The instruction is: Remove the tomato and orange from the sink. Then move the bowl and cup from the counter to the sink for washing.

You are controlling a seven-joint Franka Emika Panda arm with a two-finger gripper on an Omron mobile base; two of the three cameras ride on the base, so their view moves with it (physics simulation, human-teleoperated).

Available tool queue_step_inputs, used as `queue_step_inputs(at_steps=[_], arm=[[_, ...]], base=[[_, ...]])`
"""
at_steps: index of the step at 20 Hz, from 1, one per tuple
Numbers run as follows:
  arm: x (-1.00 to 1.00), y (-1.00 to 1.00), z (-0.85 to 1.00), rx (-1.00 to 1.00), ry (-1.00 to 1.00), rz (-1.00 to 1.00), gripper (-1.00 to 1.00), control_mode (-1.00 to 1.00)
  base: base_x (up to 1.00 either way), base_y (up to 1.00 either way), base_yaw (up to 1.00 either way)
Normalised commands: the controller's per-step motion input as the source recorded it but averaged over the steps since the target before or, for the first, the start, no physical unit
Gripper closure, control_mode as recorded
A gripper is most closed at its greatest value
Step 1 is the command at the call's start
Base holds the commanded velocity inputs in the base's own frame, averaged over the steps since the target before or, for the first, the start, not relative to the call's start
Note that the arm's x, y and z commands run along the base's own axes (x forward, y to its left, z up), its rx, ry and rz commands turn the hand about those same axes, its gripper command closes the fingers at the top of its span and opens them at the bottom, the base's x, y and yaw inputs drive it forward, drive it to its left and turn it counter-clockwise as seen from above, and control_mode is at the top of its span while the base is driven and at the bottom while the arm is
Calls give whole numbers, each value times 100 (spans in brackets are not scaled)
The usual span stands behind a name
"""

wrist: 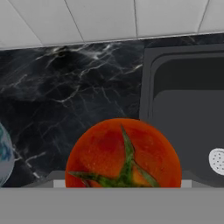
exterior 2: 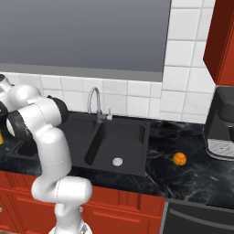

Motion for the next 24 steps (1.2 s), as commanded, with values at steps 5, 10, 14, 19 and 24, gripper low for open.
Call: queue_step_inputs(at_steps=[5, 10, 14, 19, 24], arm=[[0, 22, -2, 0, 0, 0, 100, -100], [0, 13, -4, -1, 0, 0, 100, -100], [0, 4, -4, -3, 0, 0, 100, -100], [1, 5, -3, -3, 0, -1, 100, -100], [4, 3, -5, -2, 0, -2, 100, -100]], base=[[0, 0, 0], [0, 0, 0], [0, 0, 0], [0, 0, 0], [0, 0, 0]])
